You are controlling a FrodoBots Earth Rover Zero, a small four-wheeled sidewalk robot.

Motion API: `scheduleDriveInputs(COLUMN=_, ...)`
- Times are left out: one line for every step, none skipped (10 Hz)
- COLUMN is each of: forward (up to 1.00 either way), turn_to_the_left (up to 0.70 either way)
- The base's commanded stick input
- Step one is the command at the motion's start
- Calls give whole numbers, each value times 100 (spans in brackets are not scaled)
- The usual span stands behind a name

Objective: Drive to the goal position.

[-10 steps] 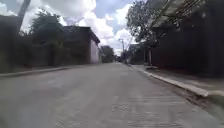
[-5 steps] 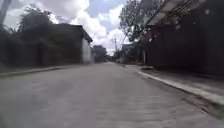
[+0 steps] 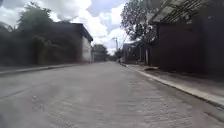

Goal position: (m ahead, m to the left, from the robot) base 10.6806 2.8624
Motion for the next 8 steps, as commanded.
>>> scheduleDriveInputs(forward=100, turn_to_the_left=0)
scheduleDriveInputs(forward=100, turn_to_the_left=0)
scheduleDriveInputs(forward=100, turn_to_the_left=0)
scheduleDriveInputs(forward=100, turn_to_the_left=0)
scheduleDriveInputs(forward=100, turn_to_the_left=0)
scheduleDriveInputs(forward=100, turn_to_the_left=0)
scheduleDriveInputs(forward=100, turn_to_the_left=0)
scheduleDriveInputs(forward=100, turn_to_the_left=0)
